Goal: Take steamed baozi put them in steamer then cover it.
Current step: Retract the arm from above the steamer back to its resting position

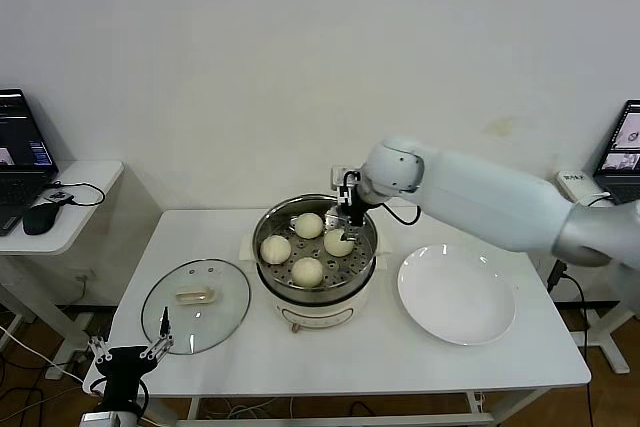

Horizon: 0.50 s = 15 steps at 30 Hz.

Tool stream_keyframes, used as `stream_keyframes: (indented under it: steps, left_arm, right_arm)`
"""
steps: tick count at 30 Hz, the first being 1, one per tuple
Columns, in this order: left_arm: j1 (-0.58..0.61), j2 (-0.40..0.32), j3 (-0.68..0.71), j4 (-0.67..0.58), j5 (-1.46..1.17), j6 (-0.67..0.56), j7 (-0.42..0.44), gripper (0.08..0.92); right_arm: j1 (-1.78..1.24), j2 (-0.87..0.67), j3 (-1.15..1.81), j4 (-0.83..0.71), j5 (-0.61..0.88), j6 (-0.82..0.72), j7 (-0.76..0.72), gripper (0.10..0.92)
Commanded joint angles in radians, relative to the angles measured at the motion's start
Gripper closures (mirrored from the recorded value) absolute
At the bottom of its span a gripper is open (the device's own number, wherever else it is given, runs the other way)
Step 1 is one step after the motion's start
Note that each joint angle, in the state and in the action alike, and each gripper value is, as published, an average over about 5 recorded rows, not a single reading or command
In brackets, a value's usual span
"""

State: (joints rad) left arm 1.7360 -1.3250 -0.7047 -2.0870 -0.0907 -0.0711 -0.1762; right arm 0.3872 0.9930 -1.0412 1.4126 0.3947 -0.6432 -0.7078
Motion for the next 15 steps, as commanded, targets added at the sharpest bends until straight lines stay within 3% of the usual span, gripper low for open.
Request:
stream_keyframes:
  steps: [1, 4, 9, 15]
  left_arm:
    - [-0.006, 0.002, 0.005, 0.009, -0.001, 0.0, 0.0, 0.177]
    - [-0.012, 0.006, 0.009, 0.022, -0.001, 0.0, -0.001, 0.177]
    - [-0.026, 0.01, 0.011, 0.042, 0.001, 0.007, -0.009, 0.177]
    - [-0.047, 0.01, 0.022, 0.066, 0.058, 0.015, -0.023, 0.177]
  right_arm:
    - [-0.143, -0.272, 0.183, 0.27, 0.228, 0.064, 0.456, 0.203]
    - [-0.315, -0.36, 0.346, 0.324, 0.246, 0.155, 0.598, 0.202]
    - [-0.736, -0.446, 0.731, 0.418, 0.207, 0.351, 0.712, 0.203]
    - [-1.333, -0.273, 1.291, 0.451, -0.028, 0.616, 0.688, 0.202]
